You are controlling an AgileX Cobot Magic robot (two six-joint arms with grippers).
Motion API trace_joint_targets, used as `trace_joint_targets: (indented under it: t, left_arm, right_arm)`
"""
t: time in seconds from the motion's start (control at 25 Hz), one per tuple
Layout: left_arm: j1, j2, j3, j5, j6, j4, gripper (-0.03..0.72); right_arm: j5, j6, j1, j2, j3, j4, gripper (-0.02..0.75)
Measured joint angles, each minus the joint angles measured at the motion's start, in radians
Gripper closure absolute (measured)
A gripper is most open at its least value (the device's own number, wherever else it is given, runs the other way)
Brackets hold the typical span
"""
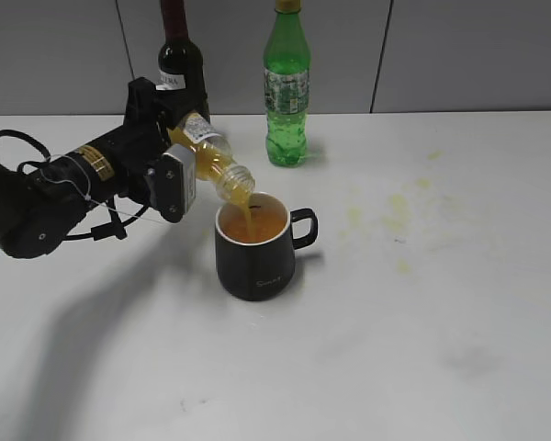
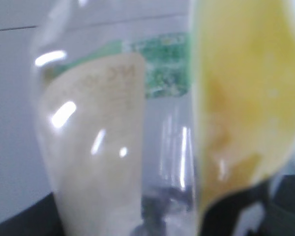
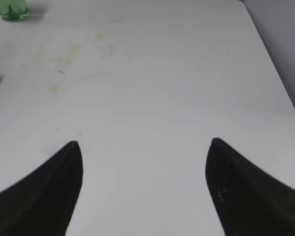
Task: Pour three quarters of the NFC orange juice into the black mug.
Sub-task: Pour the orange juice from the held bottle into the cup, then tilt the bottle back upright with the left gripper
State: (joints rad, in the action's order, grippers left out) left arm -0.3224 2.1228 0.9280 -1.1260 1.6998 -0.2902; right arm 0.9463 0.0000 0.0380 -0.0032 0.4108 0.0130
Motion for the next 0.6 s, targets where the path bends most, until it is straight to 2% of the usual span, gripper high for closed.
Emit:
trace_joint_targets:
  t: [0.6]
  left_arm:
    - [0.000, 0.000, 0.000, -0.001, 0.006, 0.001, 0.218]
  right_arm:
    - [0.000, 0.000, 0.000, 0.000, 0.000, 0.000, 0.146]
